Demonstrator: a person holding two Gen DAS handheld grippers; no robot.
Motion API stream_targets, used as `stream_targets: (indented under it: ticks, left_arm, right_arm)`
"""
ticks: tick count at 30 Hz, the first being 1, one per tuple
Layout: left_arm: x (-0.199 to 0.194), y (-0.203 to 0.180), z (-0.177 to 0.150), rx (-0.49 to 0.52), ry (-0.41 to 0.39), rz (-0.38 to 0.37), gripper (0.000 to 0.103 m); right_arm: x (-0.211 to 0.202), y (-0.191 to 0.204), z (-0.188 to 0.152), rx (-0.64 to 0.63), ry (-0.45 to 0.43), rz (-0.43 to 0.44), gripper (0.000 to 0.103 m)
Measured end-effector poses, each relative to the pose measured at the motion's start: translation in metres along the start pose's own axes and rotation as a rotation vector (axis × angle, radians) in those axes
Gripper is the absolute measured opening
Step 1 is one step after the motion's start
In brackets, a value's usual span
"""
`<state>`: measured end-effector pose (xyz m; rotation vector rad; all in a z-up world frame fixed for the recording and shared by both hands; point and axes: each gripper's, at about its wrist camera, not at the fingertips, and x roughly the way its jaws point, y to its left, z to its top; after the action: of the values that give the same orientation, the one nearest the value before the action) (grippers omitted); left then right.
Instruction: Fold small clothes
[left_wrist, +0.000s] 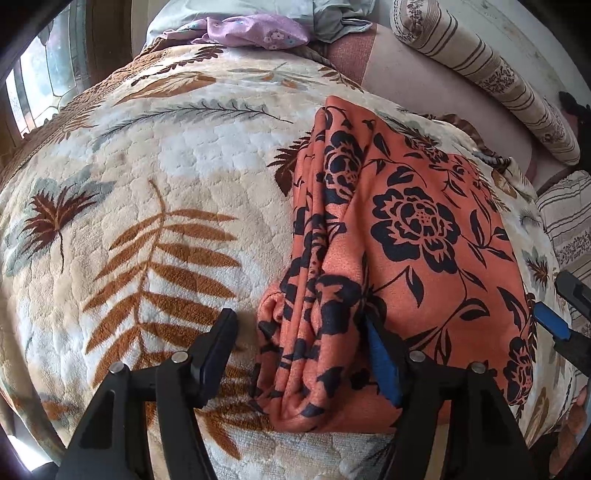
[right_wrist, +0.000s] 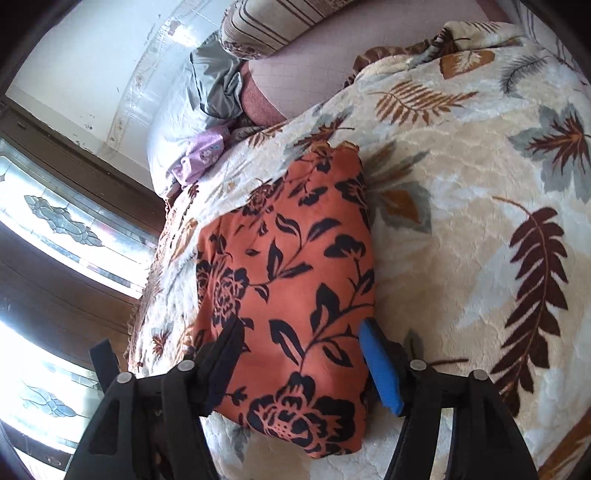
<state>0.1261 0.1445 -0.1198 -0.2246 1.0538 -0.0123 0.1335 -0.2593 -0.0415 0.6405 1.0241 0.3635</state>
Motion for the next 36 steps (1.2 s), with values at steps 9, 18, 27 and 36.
stream_targets:
  ticks: [9, 18, 27, 36]
  left_arm:
    - [-0.018, 0.010, 0.016, -0.063, 0.001, -0.112, 0.069]
    - [0.056, 0.026, 0.085, -0.159, 0.175, -0.296, 0.041]
    - [-0.012, 0.002, 0.059, -0.008, -0.050, -0.069, 0.082]
    - [-0.002, -0.013, 0.041, 0.101, -0.028, -0.042, 0.082]
  right_arm:
    - [0.057, -0.018, -0.008, 0.055, 0.123, -0.024, 0.070]
    - [0.060, -0.024, -0.007, 0.065, 0.143, 0.010, 0.071]
    - [0.045, -0.031, 0.000, 0.086, 0.128, 0.072, 0.077]
    - [0.059, -0.033, 0.021, 0.125, 0.124, 0.097, 0.083]
